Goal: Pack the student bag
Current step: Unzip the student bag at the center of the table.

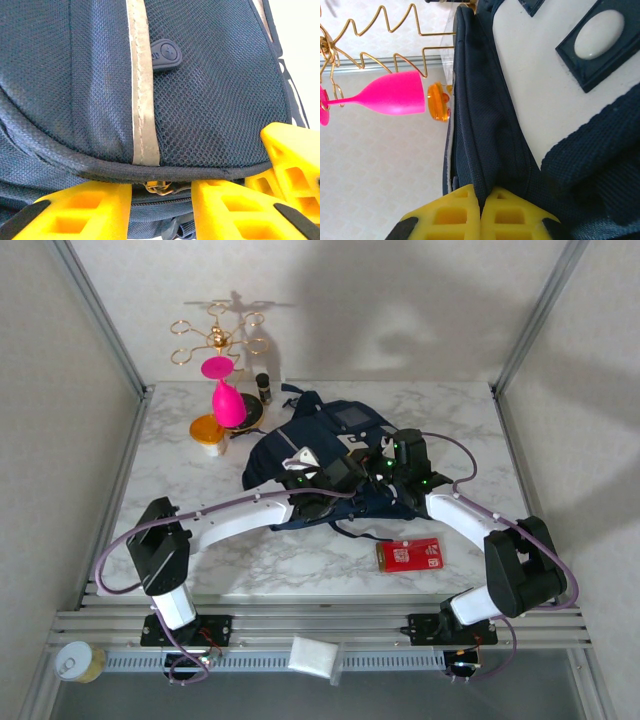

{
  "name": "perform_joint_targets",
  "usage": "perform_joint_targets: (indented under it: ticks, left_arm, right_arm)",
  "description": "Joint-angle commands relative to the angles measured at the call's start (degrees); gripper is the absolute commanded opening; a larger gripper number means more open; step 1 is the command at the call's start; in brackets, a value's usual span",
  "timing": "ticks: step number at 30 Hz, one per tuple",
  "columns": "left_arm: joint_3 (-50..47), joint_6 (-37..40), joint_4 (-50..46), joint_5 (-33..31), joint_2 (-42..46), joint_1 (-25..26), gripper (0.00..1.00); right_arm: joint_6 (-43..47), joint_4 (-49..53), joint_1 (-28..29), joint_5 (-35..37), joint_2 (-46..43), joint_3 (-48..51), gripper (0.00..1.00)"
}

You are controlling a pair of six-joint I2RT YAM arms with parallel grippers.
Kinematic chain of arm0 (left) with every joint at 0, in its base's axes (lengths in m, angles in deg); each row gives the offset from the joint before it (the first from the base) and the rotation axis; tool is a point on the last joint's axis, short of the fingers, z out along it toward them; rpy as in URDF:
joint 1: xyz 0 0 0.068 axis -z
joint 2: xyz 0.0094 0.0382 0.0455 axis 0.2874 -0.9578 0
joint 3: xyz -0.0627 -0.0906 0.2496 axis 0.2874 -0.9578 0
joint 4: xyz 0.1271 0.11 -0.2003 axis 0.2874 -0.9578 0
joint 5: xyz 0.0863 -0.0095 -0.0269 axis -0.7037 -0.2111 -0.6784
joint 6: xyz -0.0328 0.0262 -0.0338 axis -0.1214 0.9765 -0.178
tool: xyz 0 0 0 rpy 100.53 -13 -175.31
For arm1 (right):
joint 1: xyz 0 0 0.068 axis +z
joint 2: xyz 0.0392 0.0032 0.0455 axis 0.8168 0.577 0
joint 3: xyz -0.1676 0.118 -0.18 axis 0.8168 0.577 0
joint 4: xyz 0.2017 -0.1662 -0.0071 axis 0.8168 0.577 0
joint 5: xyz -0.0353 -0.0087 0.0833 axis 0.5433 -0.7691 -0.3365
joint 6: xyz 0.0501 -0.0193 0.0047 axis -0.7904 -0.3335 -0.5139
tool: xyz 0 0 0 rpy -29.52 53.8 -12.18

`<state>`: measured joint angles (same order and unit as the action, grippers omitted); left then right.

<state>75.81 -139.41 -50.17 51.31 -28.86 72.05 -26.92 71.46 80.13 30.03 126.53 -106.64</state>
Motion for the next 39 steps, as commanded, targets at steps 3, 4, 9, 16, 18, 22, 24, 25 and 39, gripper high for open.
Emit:
perform_joint_targets:
  ticks: [3,4,9,16,18,22,24,25,39]
  left_arm:
    - [0.7,-7.8,1.2,-3.9,-2.4,-1.0,0.37]
    - [0.8,-7.8,1.4,-4.2,-2.6,-1.0,0.38]
    - [2.0,-9.8,-7.3,-5.8,-5.0,-1.2,0.38]
    - [-3.6,-6.7,-4.4,-4.2,-0.7,-0.6,0.25]
    - [-2.8,-5.5,-7.4,-5.3,0.6,0.1,0.21]
    - [-3.6,-3.6,-10.0,-3.6,3.3,0.3,0.20]
    - [-4.4,-3.8,-10.4,-2.9,4.7,0.5,0.19]
    - [-4.5,-4.1,-10.8,-3.0,5.2,0.8,0.19]
    - [2.2,-1.9,-1.9,-3.3,0.7,1.9,0.34]
  right_arm:
    - [-1.7,-8.8,0.6,-1.6,-1.2,-0.9,0.00]
    - [-1.7,-8.7,0.7,-1.4,-1.4,-0.9,0.00]
    - [-2.7,-9.3,0.7,-1.7,-2.1,-0.7,0.00]
    - [-4.0,-9.8,0.7,-2.2,-3.1,-1.6,0.00]
    - [-4.0,-9.2,0.6,-2.1,-3.1,-1.9,0.00]
    - [-4.9,-10.5,0.5,-2.6,-2.6,-1.3,0.00]
    - [-4.8,-10.5,0.5,-2.4,-2.4,-1.3,0.00]
    - [-4.6,-10.4,0.5,-2.2,-2.3,-1.4,0.00]
    - [-4.1,-10.2,0.7,-1.5,-1.5,-1.3,0.00]
